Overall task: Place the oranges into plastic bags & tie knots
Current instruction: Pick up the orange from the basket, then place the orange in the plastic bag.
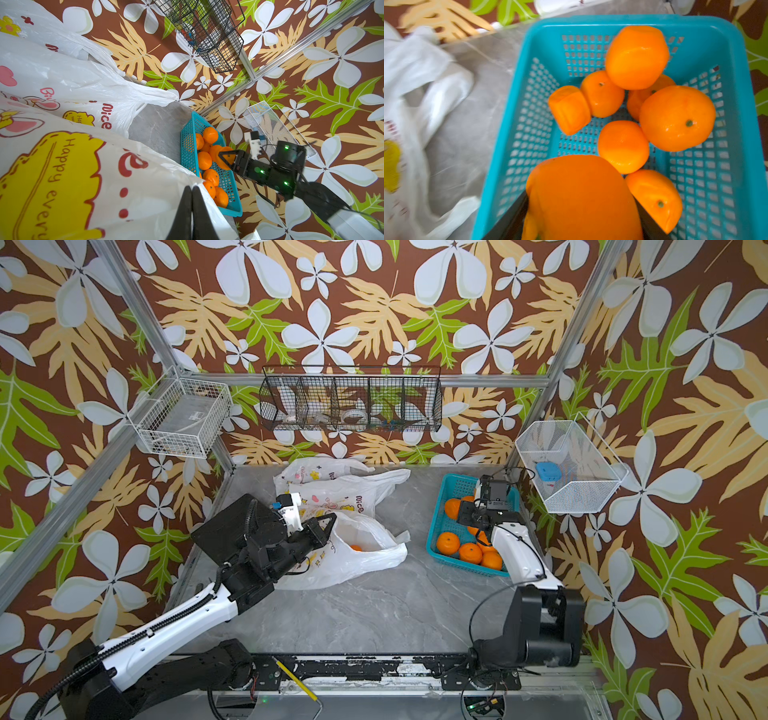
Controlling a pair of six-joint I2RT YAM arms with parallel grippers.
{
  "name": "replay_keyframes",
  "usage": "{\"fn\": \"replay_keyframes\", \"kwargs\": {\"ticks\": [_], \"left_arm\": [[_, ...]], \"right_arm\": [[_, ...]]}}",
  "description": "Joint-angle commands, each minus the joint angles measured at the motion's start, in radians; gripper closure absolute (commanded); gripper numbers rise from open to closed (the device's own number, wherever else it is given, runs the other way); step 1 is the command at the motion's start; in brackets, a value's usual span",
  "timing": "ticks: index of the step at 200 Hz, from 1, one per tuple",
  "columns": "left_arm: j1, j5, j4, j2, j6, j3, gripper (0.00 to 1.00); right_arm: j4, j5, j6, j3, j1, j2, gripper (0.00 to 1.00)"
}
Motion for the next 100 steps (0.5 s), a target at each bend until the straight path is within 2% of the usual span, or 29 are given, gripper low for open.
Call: {"fn": "replay_keyframes", "kwargs": {"ticks": [1,22,54,74,100], "left_arm": [[0.001,0.004,0.003,0.005,0.017,0.009,1.0],[0.001,0.013,-0.003,0.007,0.026,0.011,1.0],[0.001,0.021,-0.012,-0.001,0.035,0.005,1.0],[0.001,0.021,-0.016,-0.012,0.034,-0.003,1.0],[0.001,0.018,-0.019,-0.026,0.029,-0.009,1.0]], "right_arm": [[-0.032,-0.175,0.079,-0.05,0.084,-0.135,0.39],[0.0,-0.258,0.168,-0.059,0.263,-0.231,0.4],[0.036,-0.191,0.219,0.017,0.56,-0.221,0.4],[0.078,-0.167,0.238,0.047,0.671,-0.172,0.4],[0.139,-0.16,0.262,0.059,0.757,-0.083,0.4]]}}
